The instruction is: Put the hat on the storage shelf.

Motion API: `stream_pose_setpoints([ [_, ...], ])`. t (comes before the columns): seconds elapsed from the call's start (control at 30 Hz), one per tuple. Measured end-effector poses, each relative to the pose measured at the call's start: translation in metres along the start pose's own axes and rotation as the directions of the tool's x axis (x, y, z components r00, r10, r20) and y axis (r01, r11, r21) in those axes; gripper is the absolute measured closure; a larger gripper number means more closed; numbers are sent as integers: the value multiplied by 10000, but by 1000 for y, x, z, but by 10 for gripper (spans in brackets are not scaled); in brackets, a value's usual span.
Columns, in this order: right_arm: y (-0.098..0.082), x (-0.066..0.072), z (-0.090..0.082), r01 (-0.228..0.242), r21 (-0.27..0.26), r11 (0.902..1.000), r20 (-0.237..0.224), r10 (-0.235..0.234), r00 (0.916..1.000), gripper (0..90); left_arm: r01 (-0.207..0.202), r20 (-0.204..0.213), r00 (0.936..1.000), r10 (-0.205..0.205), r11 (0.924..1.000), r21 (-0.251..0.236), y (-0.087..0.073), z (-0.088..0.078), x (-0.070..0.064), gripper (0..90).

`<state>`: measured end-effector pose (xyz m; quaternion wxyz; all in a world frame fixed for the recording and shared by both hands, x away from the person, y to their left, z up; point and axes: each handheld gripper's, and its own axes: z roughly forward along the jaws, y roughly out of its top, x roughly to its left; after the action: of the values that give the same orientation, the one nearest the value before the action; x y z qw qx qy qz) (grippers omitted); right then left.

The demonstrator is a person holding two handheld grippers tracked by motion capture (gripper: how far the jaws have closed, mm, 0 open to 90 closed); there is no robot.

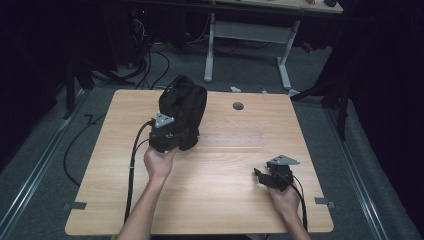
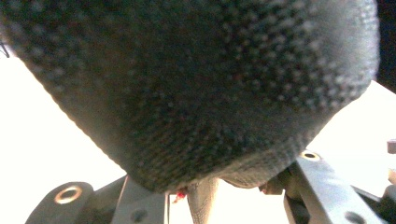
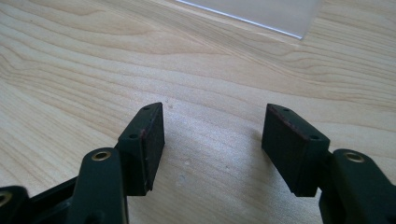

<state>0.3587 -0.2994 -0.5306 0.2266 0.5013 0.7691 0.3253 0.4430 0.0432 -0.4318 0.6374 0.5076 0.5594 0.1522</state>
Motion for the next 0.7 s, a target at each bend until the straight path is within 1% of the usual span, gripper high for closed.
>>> stream_pose_setpoints([
  [0.1, 0, 0, 0, -6, -3, 10000, 4, 6, 10000, 393, 71, 16, 10000, -71, 10000, 23, 0, 0, 0, 572],
  [0.23, 0, 0, 0, -11, -4, 10000, 2, 11, 10000, 393, 152, -36, 9999, -152, 9998, 83, 1, -1, 2, 467],
  [0.3, 0, 0, 0, -8, -1, 10000, -6, 8, 10000, 392, 262, 46, 9996, -263, 9996, 105, 1, -2, 2, 414],
  [0.4, 0, 0, 0, 10, -1, 10000, -12, -10, 10000, 392, 274, 171, 9995, -275, 9996, 55, 4, -6, 2, 360],
  [0.57, 0, 0, 0, 12, -2, 10000, -12, -12, 10000, 390, 471, 349, 9983, -472, 9989, 35, 10, -13, 1, 286],
  [0.7, 0, 0, 0, 8, 1, 10000, -19, -8, 10000, 390, 459, 519, 9976, -458, 9989, -11, 14, -19, 1, 265],
])
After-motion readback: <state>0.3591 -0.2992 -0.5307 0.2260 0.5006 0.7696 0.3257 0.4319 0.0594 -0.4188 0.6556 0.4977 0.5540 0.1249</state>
